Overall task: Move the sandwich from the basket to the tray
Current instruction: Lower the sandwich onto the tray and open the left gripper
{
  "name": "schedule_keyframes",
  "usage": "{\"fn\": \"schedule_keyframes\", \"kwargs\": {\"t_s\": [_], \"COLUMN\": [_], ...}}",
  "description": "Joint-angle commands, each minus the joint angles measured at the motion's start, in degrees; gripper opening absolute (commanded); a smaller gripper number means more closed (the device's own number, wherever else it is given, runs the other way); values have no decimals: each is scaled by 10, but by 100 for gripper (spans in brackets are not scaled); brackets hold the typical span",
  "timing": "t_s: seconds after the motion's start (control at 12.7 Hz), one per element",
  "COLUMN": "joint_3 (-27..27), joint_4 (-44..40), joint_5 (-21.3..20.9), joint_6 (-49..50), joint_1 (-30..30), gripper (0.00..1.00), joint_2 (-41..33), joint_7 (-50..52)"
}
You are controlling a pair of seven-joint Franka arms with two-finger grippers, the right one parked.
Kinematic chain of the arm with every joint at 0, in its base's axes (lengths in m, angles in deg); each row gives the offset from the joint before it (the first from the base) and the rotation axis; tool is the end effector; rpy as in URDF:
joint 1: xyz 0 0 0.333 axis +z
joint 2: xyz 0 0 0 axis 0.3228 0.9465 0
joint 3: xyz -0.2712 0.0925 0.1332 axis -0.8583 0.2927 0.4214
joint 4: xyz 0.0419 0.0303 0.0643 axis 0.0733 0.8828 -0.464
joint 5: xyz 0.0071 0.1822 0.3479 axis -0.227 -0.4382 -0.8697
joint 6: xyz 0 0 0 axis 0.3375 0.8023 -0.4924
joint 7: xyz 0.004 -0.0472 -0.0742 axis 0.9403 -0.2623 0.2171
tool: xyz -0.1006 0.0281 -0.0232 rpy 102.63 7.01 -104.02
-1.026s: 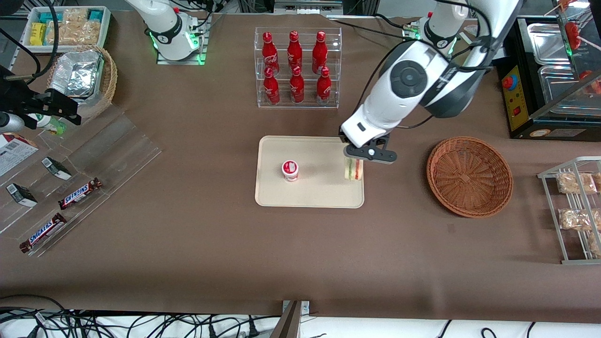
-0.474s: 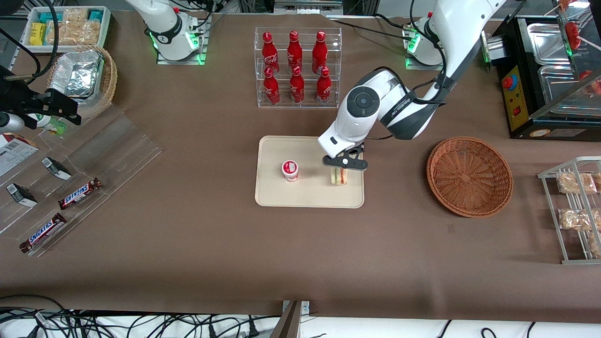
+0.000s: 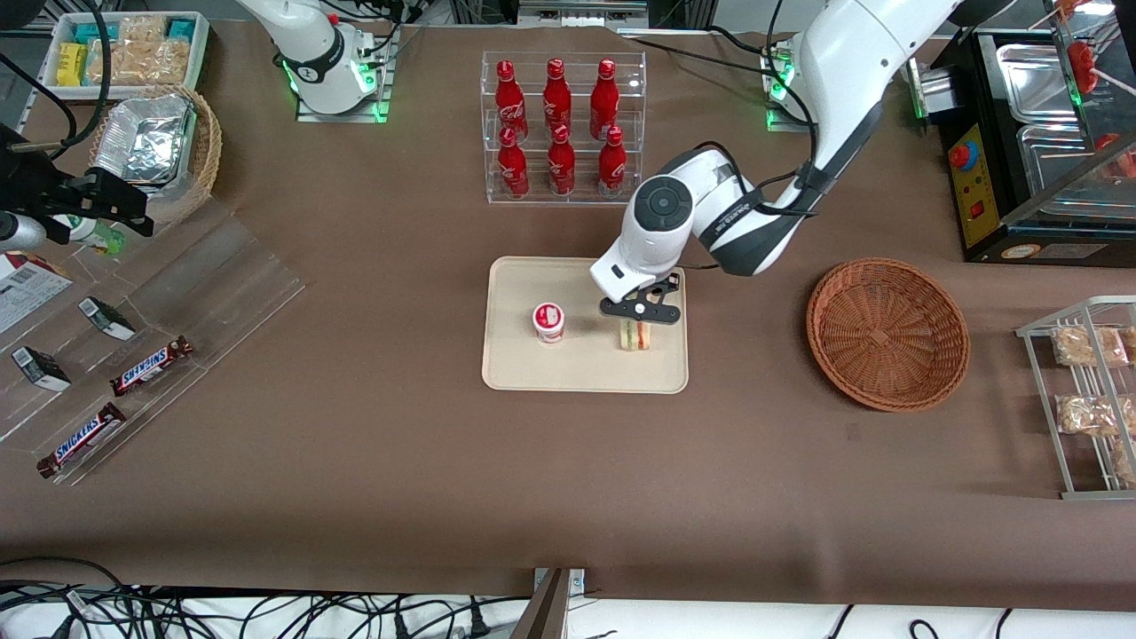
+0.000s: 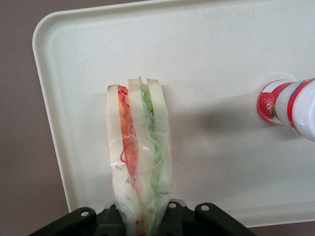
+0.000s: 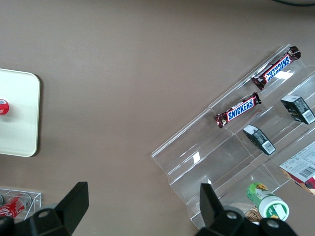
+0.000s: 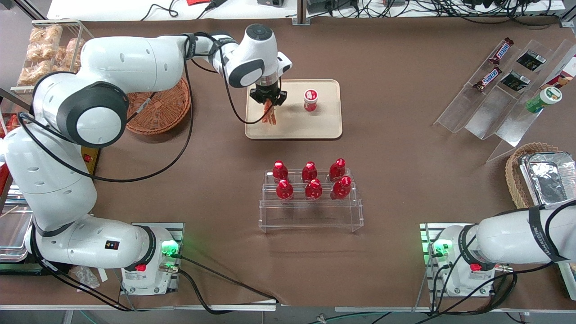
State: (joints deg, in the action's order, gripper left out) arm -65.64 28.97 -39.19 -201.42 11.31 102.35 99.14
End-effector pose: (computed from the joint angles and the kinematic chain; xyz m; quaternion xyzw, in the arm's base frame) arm 0.5112 -0.4052 0.2415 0.9983 -0.0500 -0.0312 0.0019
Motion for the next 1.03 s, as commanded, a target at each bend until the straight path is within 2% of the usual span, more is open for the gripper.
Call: {"fn": "schedule_keyframes", "kwargs": {"t_s": [0.0, 0.39, 0.47, 0.71, 0.79, 0.87, 0.95], "joint_3": [2, 3, 4, 8, 8, 8, 8], "joint_4": [-9, -13, -13, -13, -13, -13, -14], "joint_5": [-25, -29, -43, -46, -46, -46, -46], "joint_6": [-3, -5, -5, -20, -20, -20, -19], "joint_1": [-6, -6, -6, -6, -6, -6, -4], "gripper": [6, 18, 22, 39, 57, 94, 100], "joint_2": [17, 25, 28, 36, 36, 36, 35], "joint_7": [19, 18, 20, 20, 20, 20, 19]}}
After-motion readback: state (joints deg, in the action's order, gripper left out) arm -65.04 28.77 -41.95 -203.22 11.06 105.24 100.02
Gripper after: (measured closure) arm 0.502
